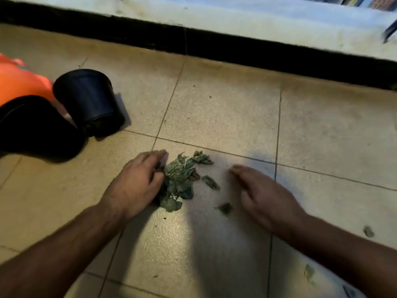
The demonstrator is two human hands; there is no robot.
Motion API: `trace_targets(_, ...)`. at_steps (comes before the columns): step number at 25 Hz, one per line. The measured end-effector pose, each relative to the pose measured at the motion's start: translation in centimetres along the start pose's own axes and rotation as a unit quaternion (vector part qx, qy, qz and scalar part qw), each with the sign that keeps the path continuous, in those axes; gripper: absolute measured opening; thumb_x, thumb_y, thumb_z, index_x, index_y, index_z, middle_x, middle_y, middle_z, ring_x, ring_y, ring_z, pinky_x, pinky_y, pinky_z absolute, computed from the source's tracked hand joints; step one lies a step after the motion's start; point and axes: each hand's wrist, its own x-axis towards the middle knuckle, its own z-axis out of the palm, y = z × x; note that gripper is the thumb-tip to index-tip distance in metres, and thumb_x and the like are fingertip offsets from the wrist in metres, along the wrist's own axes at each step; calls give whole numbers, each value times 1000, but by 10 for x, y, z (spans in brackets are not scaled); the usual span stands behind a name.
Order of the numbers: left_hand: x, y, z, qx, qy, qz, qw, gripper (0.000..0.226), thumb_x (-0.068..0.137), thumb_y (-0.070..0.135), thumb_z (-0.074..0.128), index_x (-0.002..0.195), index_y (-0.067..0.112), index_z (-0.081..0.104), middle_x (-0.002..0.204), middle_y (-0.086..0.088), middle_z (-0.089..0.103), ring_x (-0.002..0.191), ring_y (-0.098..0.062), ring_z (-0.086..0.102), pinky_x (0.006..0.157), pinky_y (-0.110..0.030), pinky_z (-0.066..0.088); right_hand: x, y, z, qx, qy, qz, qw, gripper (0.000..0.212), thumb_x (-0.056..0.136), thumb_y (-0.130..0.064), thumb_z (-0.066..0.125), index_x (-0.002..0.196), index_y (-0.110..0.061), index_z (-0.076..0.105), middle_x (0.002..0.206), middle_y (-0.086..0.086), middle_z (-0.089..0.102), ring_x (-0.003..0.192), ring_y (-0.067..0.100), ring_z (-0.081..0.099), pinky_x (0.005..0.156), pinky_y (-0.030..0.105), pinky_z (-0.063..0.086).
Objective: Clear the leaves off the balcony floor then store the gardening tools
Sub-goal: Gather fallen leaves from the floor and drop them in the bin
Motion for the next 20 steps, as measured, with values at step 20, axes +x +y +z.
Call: trace_targets(20, -7, 17, 33, 57, 25, -91, 994, 111, 73, 45, 83, 158, 21, 15, 145, -23, 26, 131, -49, 27, 106, -63, 35, -178, 144, -2, -150, 147, 219, 953, 57, 102, -42, 45, 141, -1, 37, 139, 33, 45, 126, 57, 45, 102, 60, 44)
